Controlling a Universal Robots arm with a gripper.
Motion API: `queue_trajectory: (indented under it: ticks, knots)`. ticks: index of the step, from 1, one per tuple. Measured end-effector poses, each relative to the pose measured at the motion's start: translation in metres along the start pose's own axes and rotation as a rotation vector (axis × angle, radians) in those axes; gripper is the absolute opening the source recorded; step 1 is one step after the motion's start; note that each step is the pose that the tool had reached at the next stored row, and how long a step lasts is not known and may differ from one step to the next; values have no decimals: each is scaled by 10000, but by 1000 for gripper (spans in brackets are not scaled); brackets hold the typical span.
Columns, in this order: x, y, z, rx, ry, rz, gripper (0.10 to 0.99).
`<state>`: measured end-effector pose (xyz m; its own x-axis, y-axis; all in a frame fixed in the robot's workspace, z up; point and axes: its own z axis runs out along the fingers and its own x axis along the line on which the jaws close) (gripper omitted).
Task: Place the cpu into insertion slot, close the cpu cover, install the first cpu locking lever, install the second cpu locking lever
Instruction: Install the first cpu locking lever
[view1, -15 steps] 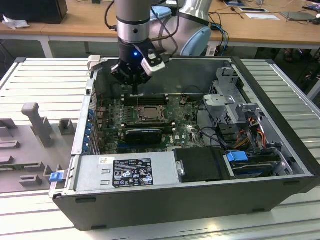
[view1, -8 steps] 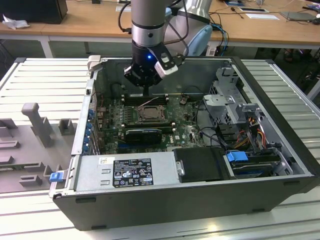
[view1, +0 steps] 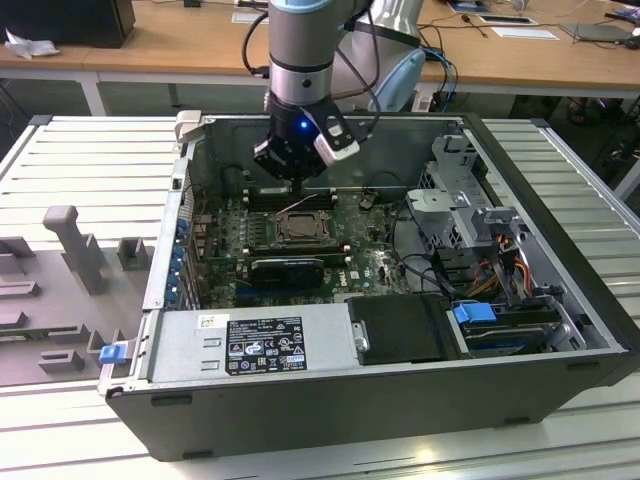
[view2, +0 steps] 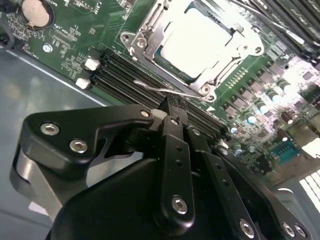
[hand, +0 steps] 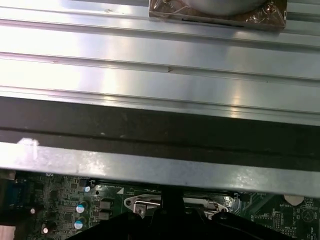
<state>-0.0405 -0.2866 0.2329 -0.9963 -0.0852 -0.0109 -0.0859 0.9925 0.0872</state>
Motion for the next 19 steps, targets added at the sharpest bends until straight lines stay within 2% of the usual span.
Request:
queue_trajectory:
  ticks: [2, 8, 19]
  knots:
    - [-51, -6, 51, 2, 2, -88, 106]
    - [-134, -6, 94, 2, -1, -94, 106]
    - [-221, -17, 202, 5, -17, -96, 106]
